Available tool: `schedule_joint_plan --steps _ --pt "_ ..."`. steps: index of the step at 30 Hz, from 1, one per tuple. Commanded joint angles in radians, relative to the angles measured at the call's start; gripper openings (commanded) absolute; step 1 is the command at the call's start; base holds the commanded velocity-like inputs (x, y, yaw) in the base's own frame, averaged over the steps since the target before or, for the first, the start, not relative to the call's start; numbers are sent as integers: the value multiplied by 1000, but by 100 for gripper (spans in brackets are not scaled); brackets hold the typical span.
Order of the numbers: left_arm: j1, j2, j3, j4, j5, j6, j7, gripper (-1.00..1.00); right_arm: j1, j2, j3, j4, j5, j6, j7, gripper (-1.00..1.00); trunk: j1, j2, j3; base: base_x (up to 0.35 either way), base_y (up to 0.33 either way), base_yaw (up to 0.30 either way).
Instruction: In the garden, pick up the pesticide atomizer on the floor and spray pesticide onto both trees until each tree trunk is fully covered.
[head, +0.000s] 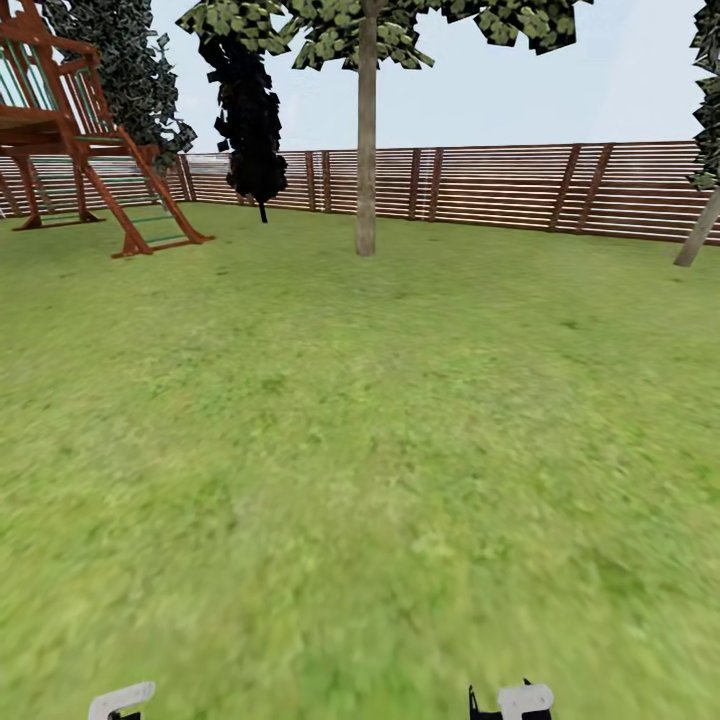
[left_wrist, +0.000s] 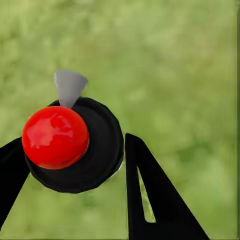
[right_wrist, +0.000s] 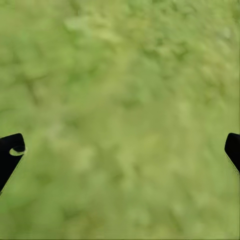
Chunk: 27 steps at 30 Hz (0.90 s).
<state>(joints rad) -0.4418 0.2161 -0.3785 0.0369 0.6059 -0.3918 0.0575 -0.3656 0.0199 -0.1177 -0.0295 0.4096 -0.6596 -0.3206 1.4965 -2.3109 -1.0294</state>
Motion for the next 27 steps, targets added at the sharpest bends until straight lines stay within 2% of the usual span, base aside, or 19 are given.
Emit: schedule_joint_plan --steps 1,27 --pt "0 0 0 0 0 0 1 -100 0 0 0 0 0 0 0 100 0 0 0 340 0 0" --pt "0 0 0 0 0 1 1 -100 -1 0 0 0 0 0 0 100 0 0 0 340 0 0"
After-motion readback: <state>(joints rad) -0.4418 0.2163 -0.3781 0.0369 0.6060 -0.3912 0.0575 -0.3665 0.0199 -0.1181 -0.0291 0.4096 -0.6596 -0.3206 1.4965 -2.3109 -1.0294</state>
